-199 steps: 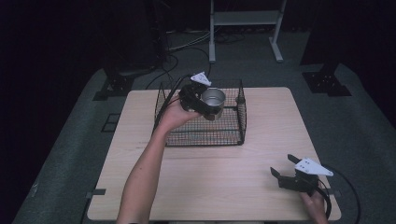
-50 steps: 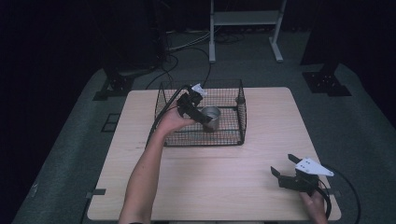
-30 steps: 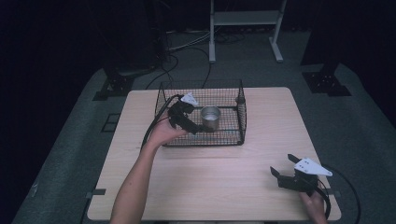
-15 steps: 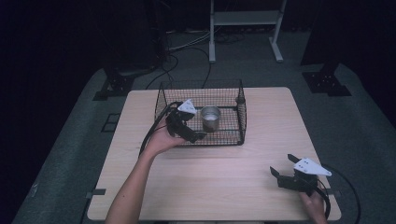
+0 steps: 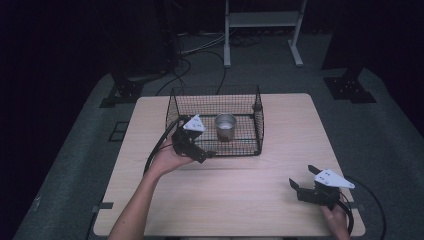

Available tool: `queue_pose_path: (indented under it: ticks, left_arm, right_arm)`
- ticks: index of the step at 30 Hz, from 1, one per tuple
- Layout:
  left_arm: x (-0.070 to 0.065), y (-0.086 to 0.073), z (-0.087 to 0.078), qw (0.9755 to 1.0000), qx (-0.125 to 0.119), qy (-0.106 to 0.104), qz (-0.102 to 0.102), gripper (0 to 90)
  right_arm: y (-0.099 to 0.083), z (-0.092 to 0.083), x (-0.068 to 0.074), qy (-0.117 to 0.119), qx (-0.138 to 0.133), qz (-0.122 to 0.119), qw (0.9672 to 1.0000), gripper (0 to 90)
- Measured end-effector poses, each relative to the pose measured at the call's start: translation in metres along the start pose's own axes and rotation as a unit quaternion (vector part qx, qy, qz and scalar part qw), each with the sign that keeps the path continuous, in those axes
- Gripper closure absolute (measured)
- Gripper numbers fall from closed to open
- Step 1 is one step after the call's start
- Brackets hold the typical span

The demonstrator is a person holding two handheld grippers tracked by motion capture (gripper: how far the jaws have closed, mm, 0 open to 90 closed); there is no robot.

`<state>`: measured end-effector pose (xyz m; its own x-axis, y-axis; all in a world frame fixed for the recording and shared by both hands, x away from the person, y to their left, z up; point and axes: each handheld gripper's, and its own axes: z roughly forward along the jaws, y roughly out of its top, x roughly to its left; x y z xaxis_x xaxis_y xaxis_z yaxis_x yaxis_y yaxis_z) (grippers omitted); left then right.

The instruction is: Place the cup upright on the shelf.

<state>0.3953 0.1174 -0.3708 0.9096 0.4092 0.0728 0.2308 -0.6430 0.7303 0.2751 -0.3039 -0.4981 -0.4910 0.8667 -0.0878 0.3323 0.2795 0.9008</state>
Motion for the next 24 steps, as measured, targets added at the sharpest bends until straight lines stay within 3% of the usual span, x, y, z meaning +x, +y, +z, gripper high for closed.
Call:
queue_pose_path:
  ticks: [24]
  left_arm:
    - [-0.028,-0.023,-0.014,0.9997,-0.019,-0.007,0.009,4.7]
  right_arm:
    - [0.0,0.0,0.0,-0.001,0.002,0.001,1.0,13.4]
